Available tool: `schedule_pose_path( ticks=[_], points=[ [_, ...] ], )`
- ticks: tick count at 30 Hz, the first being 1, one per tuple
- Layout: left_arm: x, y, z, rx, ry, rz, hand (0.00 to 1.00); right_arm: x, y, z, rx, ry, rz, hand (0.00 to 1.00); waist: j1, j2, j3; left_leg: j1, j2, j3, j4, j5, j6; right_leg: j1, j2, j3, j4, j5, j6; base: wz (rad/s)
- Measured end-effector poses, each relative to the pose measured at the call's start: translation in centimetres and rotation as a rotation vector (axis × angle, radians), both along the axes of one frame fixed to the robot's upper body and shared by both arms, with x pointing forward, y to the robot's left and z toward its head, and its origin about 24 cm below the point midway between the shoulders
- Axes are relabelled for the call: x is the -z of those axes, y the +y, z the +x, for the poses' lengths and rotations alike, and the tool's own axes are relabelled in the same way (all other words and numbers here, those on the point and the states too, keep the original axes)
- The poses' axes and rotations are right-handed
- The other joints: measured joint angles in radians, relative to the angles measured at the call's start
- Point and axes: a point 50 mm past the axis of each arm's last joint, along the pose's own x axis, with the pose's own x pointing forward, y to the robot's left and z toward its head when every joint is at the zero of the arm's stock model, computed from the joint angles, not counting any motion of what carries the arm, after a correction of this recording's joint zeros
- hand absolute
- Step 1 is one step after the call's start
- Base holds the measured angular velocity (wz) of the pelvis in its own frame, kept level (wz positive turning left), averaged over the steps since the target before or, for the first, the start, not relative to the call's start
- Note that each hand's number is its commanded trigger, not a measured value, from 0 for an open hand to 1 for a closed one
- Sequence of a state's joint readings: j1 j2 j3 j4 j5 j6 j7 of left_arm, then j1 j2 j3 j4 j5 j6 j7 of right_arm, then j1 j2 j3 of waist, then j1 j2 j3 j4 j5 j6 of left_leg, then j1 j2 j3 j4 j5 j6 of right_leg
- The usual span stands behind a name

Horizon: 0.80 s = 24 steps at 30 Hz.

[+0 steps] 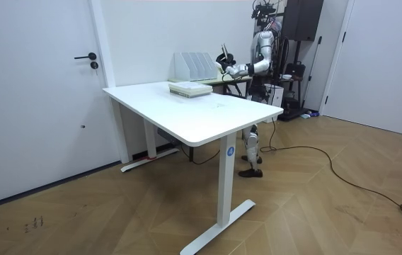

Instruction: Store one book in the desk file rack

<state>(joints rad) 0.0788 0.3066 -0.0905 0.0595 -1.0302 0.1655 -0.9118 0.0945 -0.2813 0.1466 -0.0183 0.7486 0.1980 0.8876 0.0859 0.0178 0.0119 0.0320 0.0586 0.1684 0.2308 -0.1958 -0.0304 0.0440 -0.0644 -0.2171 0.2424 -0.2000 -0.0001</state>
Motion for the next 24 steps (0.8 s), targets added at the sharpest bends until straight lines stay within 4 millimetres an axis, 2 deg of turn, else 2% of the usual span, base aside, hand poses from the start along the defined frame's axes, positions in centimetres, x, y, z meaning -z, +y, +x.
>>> schedule_pose_path(
  ticks=[5, 10, 12, 16, 18, 24],
  points=[
    [0.2, 0.2, 0.2, -0.017, 0.011, 0.009, 0.0, 0.1, -0.1, 0.0, 0.003, -0.001, -0.017, 1.0, -0.005, -0.013, 0.0068, 0.013, 0.0, 0.0, 0.0, 0.0, 0.0, 0.017, 0.0, -0.002, -0.005, 0.0, 0.0, 0.0],
    [0.5, 0.6, 0.2, -0.029, 0.014, 0.042, 0.0, -0.2, -0.5, 0.1, 0.016, -0.011, -0.043, 1.0, -0.011, -0.008, 0.0064, 0.01, 0.001, -0.001, 0.0, -0.001, 0.001, 0.015, 0.002, 0.0, -0.005, 0.0, 0.0, 0.01],
    [0.9, 1.3, 0.1, -0.037, 0.035, 0.071, 0.0, -1.3, -1.1, 0.4, 0.037, -0.054, -0.058, 1.0, -0.027, -0.006, 0.006, 0.006, 0.001, -0.004, 0.0, 0.0, 0.001, 0.011, 0.003, 0.0, -0.004, 0.0, 0.0, 0.02],
    [1.3, 1.4, -0.1, -0.041, 0.054, 0.081, 0.0, -3.3, -1.6, 1.4, 0.101, -0.15, -0.064, 1.0, -0.032, -0.007, 0.006, 0.016, -0.001, -0.003, -0.005, 0.0, 0.001, 0.01, 0.008, 0.017, -0.002, 0.0, 0.0, -0.12],
    [1.9, 1.6, -0.3, -0.051, 0.077, 0.104, 0.0, -4.5, -1.8, 2.0, 0.141, -0.21, -0.066, 1.0, -0.049, -0.008, 0.0059, 0.018, -0.002, -0.004, -0.007, 0.0, 0.001, 0.01, 0.01, 0.019, -0.003, 0.0, 0.0, -0.02],
    [4.5, 2.2, -1.7, -0.071, 0.186, 0.22, 0.0, -5.6, -2.3, 2.3, 0.206, -0.257, -0.069, 1.0, -0.08, -0.009, 0.0063, 0.036, -0.001, -0.005, -0.012, 0.0, 0.0, 0.031, 0.014, 0.023, -0.018, 0.0, 0.0, -0.02]
  ],
)
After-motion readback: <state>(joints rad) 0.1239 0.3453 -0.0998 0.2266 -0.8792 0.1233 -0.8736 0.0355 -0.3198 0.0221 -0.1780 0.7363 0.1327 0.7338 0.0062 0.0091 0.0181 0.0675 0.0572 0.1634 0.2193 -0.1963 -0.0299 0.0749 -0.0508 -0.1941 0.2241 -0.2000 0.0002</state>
